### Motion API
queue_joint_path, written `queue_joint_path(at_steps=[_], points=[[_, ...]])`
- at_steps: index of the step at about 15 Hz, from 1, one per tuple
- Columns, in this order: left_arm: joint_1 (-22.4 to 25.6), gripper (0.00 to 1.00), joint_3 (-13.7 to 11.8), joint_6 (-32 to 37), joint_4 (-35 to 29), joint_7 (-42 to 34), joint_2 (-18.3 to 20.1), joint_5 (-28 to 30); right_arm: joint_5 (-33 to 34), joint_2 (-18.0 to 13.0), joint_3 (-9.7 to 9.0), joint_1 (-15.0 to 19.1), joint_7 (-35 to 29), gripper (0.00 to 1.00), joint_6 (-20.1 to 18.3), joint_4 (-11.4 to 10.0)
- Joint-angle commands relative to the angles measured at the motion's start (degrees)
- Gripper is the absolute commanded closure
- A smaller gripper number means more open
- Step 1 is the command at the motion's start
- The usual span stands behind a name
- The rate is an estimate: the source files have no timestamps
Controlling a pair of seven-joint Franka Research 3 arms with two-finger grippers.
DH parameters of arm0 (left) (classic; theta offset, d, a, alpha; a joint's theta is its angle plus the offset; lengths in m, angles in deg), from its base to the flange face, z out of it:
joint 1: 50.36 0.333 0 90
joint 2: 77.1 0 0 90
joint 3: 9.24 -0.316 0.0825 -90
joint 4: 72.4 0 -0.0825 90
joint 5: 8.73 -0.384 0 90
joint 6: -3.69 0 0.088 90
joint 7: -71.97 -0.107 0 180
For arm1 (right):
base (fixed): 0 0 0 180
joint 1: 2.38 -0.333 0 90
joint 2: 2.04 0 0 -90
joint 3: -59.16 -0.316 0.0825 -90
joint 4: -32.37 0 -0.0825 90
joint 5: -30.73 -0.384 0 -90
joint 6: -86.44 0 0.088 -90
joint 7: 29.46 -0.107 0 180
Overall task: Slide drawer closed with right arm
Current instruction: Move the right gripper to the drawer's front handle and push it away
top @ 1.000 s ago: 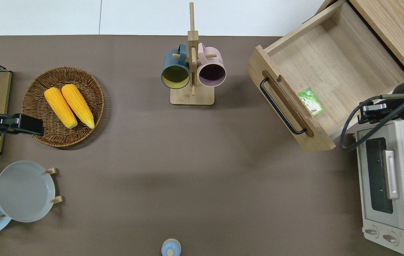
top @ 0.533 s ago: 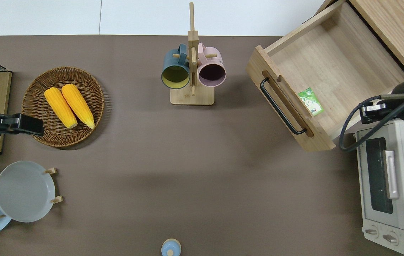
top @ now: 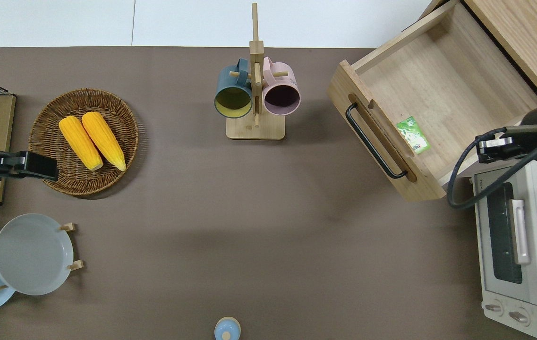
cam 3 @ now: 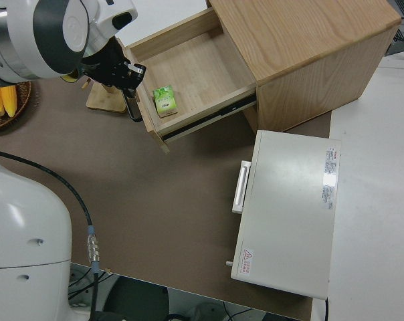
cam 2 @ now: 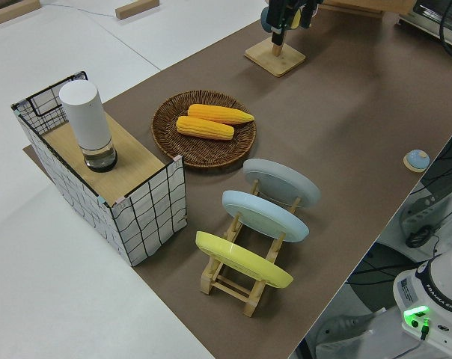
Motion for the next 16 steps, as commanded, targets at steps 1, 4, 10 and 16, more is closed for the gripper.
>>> queue_joint_path(at_steps=[1,4,10,16], points=[[0.3,0.01,0.4,1.1,1.4,-0.6,-0.7,-1.0,-0.5,0.1,0.25,-3.8,-8.3,1.000,-0.6,0.9],[0.3,0.01,0.4,1.1,1.4,-0.6,-0.7,-1.0,-0.6,0.7,0.08,-6.5,-15.2,1.000,0.1,0.9],[0.3,0.01,0.4,1.1,1.4,-0.6,-0.7,-1.0,-0.6,4.1,0.08,-11.5,-27.1,1.000,1.9,0.4],[0.3,0.01,0.4,1.1,1.5,-0.6,-0.7,-1.0,-1.3,7.3,0.25,-15.1,-44.3,1.000,4.4,-1.3]])
